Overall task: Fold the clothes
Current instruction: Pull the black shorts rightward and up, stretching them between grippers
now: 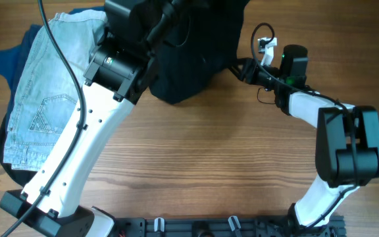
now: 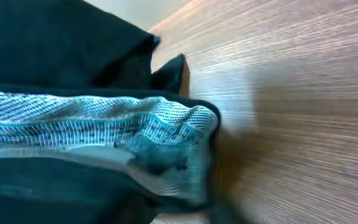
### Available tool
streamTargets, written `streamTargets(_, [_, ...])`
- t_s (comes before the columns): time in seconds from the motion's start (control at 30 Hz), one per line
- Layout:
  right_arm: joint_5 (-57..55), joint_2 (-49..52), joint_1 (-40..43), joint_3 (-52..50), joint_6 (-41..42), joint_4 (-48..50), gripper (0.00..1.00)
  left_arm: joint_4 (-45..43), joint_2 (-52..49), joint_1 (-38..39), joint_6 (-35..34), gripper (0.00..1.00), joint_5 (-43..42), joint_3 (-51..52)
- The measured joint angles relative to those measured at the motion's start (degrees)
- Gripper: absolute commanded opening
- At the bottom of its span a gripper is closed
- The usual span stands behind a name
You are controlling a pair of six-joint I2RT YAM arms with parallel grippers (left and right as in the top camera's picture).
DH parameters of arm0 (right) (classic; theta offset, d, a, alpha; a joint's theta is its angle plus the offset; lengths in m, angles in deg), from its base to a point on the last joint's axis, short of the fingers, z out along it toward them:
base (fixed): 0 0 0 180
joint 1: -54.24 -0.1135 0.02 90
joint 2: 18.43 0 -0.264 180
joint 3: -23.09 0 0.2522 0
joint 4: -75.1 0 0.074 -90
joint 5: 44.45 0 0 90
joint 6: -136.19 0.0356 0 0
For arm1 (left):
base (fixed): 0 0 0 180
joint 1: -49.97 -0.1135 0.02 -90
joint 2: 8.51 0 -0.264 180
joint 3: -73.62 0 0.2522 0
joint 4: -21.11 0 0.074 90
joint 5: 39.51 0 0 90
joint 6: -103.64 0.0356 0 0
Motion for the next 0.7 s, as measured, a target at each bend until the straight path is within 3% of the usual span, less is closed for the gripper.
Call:
streamTargets(0.33, [4.33, -2.47, 1.53, 0.0, 1.31, -0.09, 0.04, 3.69, 0.0, -1.27, 0.0, 0.04, -0.22, 0.0])
streamTargets(0.53, [7.67, -15.82, 6.25, 0.13, -1.42, -8.46, 0.04, 3.48, 0.17, -2.69, 0.0, 0.04, -0.22, 0.0])
streamTargets(0.7, [9.49, -28.83, 11.72, 4.92, -7.63, -24.85, 0.04, 1.62, 2.47, -4.55, 0.0, 0.04, -0.22, 0.0])
